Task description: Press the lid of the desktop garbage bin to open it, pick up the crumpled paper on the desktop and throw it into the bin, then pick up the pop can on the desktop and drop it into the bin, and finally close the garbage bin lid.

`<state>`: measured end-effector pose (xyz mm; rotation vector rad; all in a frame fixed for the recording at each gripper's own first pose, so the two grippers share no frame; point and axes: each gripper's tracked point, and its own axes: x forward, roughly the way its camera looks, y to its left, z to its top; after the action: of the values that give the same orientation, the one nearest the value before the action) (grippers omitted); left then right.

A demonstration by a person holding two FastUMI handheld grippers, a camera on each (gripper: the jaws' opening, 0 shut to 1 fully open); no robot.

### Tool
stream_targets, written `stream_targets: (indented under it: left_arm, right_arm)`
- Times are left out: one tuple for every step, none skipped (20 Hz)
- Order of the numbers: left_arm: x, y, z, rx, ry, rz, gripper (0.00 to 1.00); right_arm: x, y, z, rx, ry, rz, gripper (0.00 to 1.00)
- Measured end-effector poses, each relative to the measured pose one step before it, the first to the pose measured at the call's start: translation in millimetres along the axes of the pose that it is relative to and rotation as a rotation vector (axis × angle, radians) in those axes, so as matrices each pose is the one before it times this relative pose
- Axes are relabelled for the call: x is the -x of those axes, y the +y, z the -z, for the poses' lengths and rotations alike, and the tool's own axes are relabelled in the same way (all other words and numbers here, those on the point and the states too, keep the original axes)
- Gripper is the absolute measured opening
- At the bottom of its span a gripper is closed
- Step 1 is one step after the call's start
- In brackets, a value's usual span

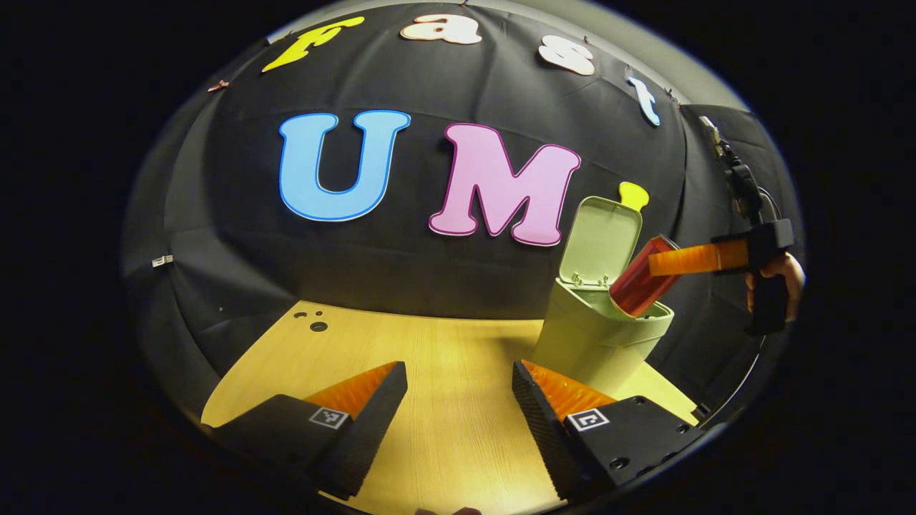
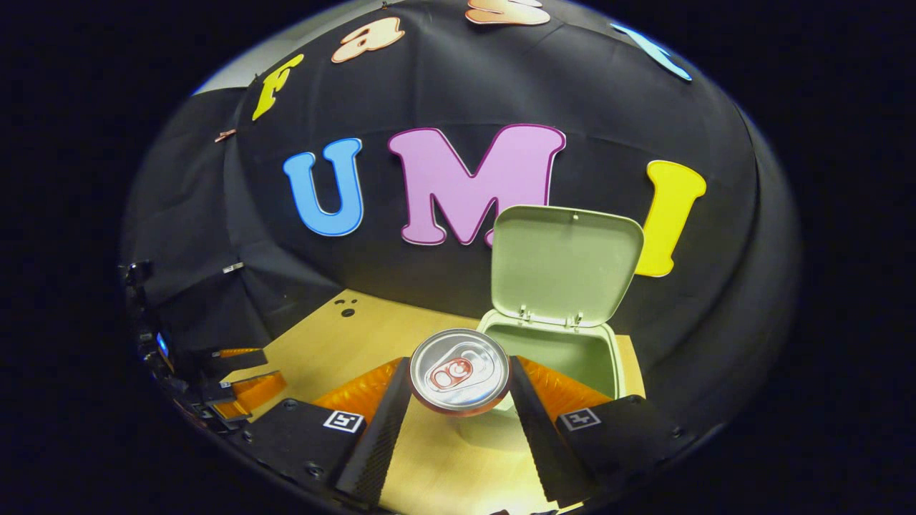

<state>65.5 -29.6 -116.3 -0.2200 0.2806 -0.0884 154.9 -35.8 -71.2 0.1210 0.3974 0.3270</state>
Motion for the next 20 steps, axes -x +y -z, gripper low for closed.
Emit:
stream_targets:
  left_arm:
    - [2.18, 0.7, 0.13, 0.00196, 0.0025, -0.00327, 0.95]
    - [2.29, 1.36, 0.83, 0.00086, 0.00016, -0.00602, 0.95]
    - [2.5, 1.39, 0.41, 0.00078, 0.00096, -0.00254, 0.95]
    - [2.23, 1.19, 1.2, -0.0007, 0.00124, -0.0049, 0.95]
    - [1.36, 0.08, 0.06, -0.0011, -0.00016, -0.00458, 0.95]
    - [1.56, 0.59, 0.55, -0.00035, 0.0002, -0.0035, 0.95]
    - [1.13, 1.9, -0.01, 0.00061, -0.00031, -0.00458, 0.95]
    - [2.1, -0.57, 0.91, 0.00118, 0.00047, -0.00303, 0.95]
    - [0.82, 1.99, 0.1, 0.00142, 0.00007, -0.00564, 0.95]
    - [1.66, 0.38, 1.39, 0.00176, 0.00146, -0.00317, 0.95]
    - [0.63, 1.15, 0.83, 0.00149, 0.00123, -0.00537, 0.95]
    - [1.03, 1.42, 1.79, 0.00207, 0.00352, -0.00339, 0.95]
    - [1.77, 1.71, 0.4, 0.00204, 0.00201, -0.0038, 0.95]
    - [0.05, -0.46, 1.46, 0.00181, 0.00253, -0.00192, 0.95]
    - [-0.22, 1.48, 0.19, 0.00107, 0.00019, -0.00352, 0.95]
    - [1.44, 0.36, 0.63, 0.00243, 0.00187, -0.00139, 0.95]
    - [-0.01, 0.57, 0.06, 0.00186, 0.00126, -0.00282, 0.95]
    - [-0.49, 0.28, 0.61, 0.00095, -0.00073, -0.00079, 0.95]
    - [-0.3, -0.64, -0.82, 0.00005, 0.00048, -0.00027, 0.95]
    - [0.05, 0.33, -0.23, -0.0008, -0.00079, -0.00035, 0.95]
  right_arm:
    - [-6.54, -6.21, -0.29, -0.00467, -0.00198, 0.01736, 0.83]
    - [-6.66, -5.04, 0.66, -0.00008, -0.00066, 0.01259, 0.83]
    - [-6.51, -5.61, 1.84, 0.00514, 0.00387, 0.01327, 0.83]
    - [-6.66, -5.18, 3.22, 0.00827, 0.00809, 0.01354, 0.83]
    - [-5.21, -4.72, 3.59, 0.00831, 0.01122, 0.01175, 0.83]
    - [-6.11, -3.73, 4.01, 0.00537, 0.01109, 0.00808, 0.83]
    - [-5.45, -2.0, 4.57, 0.00095, 0.00818, 0.00771, 0.83]
    - [-6.43, -0.98, 6.66, -0.00322, 0.01759, 0.00414, 0.83]
    - [-3.89, -1.1, 7.52, -0.00514, 0.01981, 0.00304, 0.83]
    - [-3.52, 0.1, 6.87, -0.0068, 0.01781, 0.00308, 0.83]
    - [-4.15, 0.38, 6.64, -0.00403, 0.01517, -0.00155, 0.83]
    - [-2.38, 1.38, 4.54, -0.0036, 0.01049, -0.00122, 0.83]
    - [-3.71, -0.03, 5.37, -0.00127, 0.01089, -0.00302, 0.83]
    - [-1.52, 0.87, 3.65, -0.00021, 0.00833, -0.00092, 0.84]
    - [-1.16, -0.4, 2.24, 0.00041, 0.00335, 0.001, 0.84]
    - [-1.27, 0.72, 2.05, -0.00291, 0.00488, -0.00403, 0.84]
    - [0.53, 0.02, 1.58, -0.00811, 0.00351, -0.00151, 0.84]
    - [-0.4, 0.26, -0.01, -0.00948, -0.00022, -0.0025, 0.84]
    - [-1.08, -0.51, 0.09, -0.00847, -0.00118, -0.00117, 0.85]
    - [-0.14, -0.68, 0.1, -0.00535, -0.00059, -0.00009, 0.85]
